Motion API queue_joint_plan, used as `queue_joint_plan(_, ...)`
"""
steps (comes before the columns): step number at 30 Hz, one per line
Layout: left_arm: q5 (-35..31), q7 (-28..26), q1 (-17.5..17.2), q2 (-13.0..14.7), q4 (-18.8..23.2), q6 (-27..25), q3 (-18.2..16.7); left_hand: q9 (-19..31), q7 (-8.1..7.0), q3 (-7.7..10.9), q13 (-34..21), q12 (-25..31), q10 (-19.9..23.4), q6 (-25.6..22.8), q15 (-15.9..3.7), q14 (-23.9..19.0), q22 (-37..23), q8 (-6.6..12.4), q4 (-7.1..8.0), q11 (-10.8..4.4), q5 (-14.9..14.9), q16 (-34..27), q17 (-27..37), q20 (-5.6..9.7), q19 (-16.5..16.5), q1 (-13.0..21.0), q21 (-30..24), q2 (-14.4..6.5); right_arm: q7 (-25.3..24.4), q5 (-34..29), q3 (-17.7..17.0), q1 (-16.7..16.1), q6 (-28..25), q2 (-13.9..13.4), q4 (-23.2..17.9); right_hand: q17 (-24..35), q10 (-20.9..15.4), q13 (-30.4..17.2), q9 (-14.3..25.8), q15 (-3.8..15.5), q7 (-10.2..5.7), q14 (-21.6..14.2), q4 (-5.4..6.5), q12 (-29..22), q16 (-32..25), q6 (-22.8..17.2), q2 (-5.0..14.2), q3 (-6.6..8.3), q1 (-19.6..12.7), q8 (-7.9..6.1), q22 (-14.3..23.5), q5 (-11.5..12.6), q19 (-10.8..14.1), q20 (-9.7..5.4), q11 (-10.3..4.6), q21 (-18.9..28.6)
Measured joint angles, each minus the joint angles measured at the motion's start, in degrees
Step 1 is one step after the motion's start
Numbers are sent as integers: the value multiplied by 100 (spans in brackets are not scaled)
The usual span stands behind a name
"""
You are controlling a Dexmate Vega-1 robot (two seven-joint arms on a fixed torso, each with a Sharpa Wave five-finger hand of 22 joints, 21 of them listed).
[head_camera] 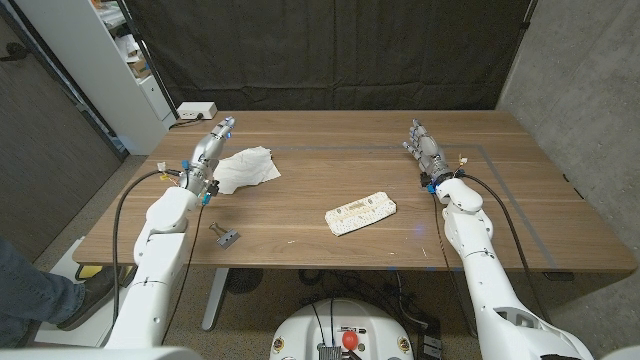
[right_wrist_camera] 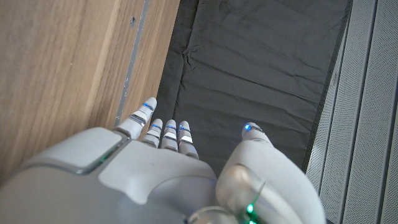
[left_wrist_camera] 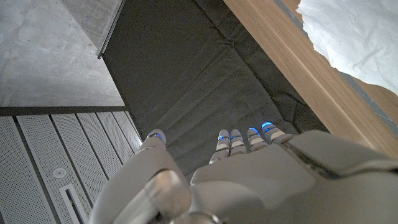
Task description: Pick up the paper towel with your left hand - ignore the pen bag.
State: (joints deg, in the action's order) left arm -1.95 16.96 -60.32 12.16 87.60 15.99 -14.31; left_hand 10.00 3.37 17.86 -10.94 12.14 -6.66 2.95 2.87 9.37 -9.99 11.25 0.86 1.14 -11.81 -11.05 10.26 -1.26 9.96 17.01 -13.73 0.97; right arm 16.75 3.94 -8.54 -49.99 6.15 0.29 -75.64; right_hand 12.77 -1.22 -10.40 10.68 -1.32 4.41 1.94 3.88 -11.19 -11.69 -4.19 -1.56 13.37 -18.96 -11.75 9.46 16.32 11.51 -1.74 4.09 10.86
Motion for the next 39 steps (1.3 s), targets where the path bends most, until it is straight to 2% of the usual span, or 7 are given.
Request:
queue_joint_plan(16,-300,-159,32,137,47,47,-18,0,1,4,0,39,49,-41,-32,-73,0,0,-41,-12,40,0,0,0,0,23,39,-23,-40,13,4,24,38,43,61,1,0,-15,0,0,0,0,-16,0,0,0,0,-16,0,16,0,0,0,0,0,0)
queue_joint_plan(24,-419,-221,38,232,110,47,33,0,-18,28,0,39,111,-63,-42,-82,0,0,-65,-33,40,0,0,-60,0,85,39,-40,-53,15,0,43,51,48,75,1,0,-14,0,0,0,0,-16,0,0,0,0,-16,0,16,0,0,-21,21,0,0)
queue_joint_plan(39,-1280,-700,-23,436,326,-129,138,0,0,54,0,39,141,-144,-54,-152,-30,0,-88,-64,40,0,0,-59,0,121,60,-76,-78,21,-12,152,119,64,233,2,0,-14,0,0,0,0,-16,0,0,0,0,-16,0,16,0,0,-21,21,0,0)
